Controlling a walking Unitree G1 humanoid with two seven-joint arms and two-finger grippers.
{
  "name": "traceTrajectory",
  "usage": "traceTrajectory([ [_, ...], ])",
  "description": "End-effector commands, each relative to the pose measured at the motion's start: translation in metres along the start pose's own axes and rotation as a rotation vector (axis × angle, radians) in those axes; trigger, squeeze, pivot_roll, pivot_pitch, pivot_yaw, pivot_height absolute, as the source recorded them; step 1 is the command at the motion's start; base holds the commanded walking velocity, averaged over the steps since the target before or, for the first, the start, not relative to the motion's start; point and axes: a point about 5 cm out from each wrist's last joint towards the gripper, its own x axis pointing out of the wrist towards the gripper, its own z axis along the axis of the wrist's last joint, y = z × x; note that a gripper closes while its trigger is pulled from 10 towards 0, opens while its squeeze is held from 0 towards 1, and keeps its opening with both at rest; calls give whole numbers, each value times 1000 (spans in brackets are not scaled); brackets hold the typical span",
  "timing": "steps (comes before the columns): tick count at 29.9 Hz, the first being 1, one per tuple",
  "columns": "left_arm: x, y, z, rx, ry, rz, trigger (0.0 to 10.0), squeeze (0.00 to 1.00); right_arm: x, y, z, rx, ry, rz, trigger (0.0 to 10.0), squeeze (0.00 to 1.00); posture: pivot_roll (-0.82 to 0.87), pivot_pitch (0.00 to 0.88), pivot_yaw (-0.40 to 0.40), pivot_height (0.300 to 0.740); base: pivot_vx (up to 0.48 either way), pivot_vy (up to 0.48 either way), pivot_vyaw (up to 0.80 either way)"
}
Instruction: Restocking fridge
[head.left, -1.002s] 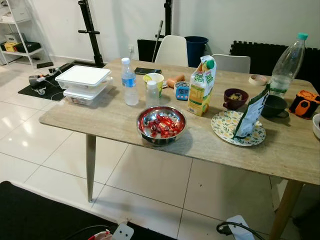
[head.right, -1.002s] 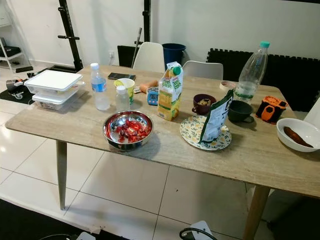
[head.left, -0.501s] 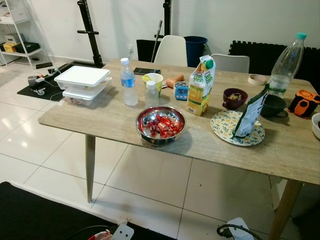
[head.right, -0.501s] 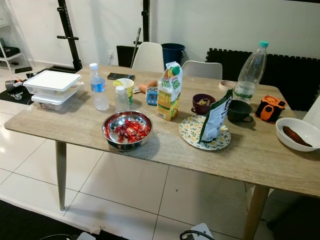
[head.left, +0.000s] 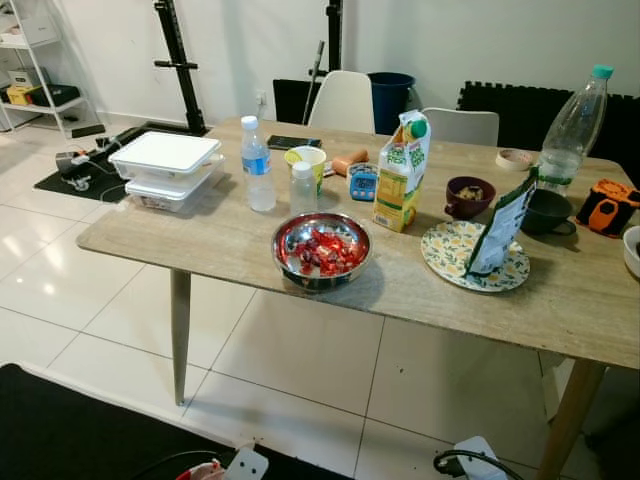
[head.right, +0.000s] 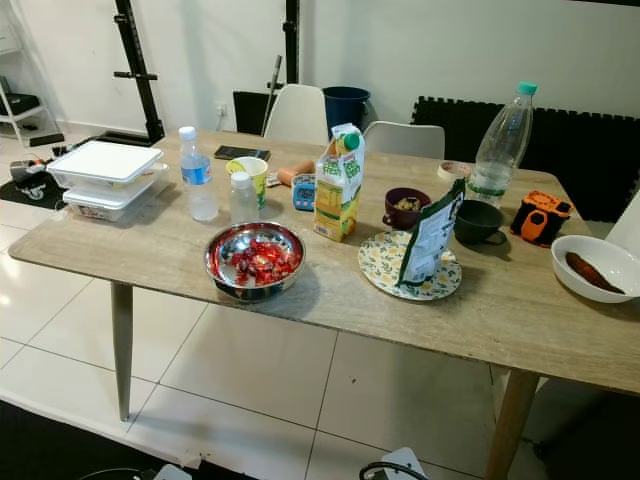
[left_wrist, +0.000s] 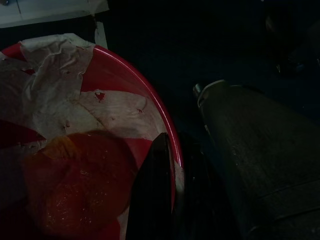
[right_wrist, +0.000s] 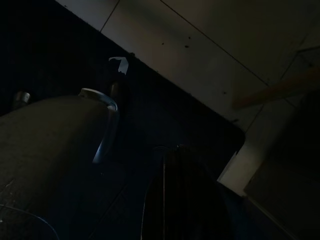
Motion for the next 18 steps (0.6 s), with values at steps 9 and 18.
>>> traceTrajectory([
  [9, 0, -1, -1, 14, 1, -6, 10000, 0, 0, 0, -4, -4, 14, 0, 10000, 0, -73, 0, -8, 740, 0, 0, 0],
  [18, 0, -1, -1, 11, 1, -6, 10000, 0, 0, 0, -3, -2, 13, 1, 10000, 0, -74, 0, -8, 740, 0, 0, 0],
])
